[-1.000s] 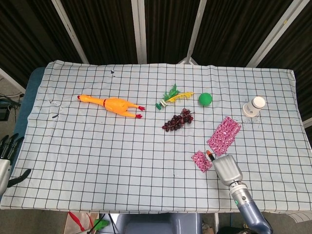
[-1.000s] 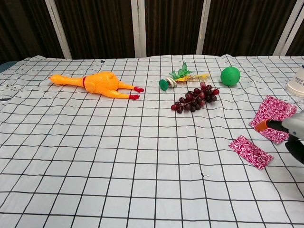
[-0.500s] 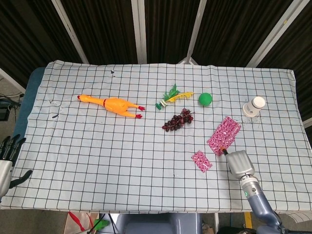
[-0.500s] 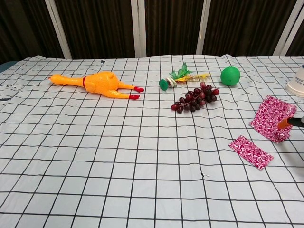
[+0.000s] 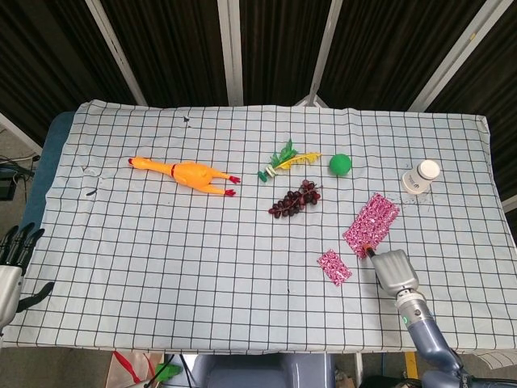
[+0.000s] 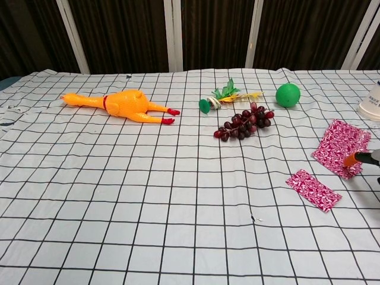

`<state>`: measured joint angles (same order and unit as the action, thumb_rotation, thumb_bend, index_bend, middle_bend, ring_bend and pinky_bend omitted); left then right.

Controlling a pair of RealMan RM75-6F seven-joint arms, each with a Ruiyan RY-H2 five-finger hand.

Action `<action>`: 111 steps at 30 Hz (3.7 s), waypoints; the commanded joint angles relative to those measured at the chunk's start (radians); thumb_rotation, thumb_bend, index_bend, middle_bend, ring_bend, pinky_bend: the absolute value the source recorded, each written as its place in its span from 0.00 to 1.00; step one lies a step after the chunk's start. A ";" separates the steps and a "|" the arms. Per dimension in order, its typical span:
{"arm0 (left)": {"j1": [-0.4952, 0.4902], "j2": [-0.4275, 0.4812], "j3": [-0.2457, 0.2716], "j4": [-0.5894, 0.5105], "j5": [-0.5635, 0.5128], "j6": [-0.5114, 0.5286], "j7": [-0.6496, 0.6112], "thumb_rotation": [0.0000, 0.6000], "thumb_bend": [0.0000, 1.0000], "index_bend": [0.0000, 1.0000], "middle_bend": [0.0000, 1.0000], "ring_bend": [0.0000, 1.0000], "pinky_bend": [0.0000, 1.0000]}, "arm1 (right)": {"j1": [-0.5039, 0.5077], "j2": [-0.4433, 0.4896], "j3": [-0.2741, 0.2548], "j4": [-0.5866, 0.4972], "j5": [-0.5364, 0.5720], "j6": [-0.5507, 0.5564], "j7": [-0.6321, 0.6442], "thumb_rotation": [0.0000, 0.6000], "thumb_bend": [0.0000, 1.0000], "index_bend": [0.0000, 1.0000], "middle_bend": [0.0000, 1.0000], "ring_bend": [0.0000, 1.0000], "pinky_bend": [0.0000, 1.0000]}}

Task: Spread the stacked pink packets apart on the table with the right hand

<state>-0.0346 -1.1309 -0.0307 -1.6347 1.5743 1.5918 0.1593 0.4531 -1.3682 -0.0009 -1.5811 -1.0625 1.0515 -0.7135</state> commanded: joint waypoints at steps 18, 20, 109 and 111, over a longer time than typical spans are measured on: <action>-0.001 0.001 -0.001 0.000 -0.001 -0.002 -0.002 1.00 0.27 0.11 0.03 0.03 0.17 | 0.033 -0.036 -0.001 0.001 0.030 -0.008 -0.042 1.00 0.74 0.18 0.82 0.83 0.62; -0.001 0.001 0.000 0.000 -0.001 -0.003 -0.002 1.00 0.27 0.11 0.03 0.03 0.17 | 0.040 -0.042 0.002 -0.005 0.032 -0.006 -0.050 1.00 0.74 0.18 0.82 0.83 0.62; 0.002 0.034 -0.012 -0.028 -0.076 -0.038 -0.040 1.00 0.16 0.11 0.00 0.03 0.17 | -0.270 0.199 -0.139 -0.149 -0.396 0.533 0.465 1.00 0.48 0.00 0.12 0.16 0.23; 0.002 0.034 -0.012 -0.029 -0.073 -0.036 -0.041 1.00 0.16 0.11 0.00 0.03 0.17 | -0.275 0.202 -0.133 -0.147 -0.397 0.532 0.468 1.00 0.48 0.00 0.12 0.16 0.22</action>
<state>-0.0325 -1.0977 -0.0426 -1.6623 1.5001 1.5546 0.1185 0.1821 -1.1691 -0.1383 -1.7307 -1.4576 1.5837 -0.2491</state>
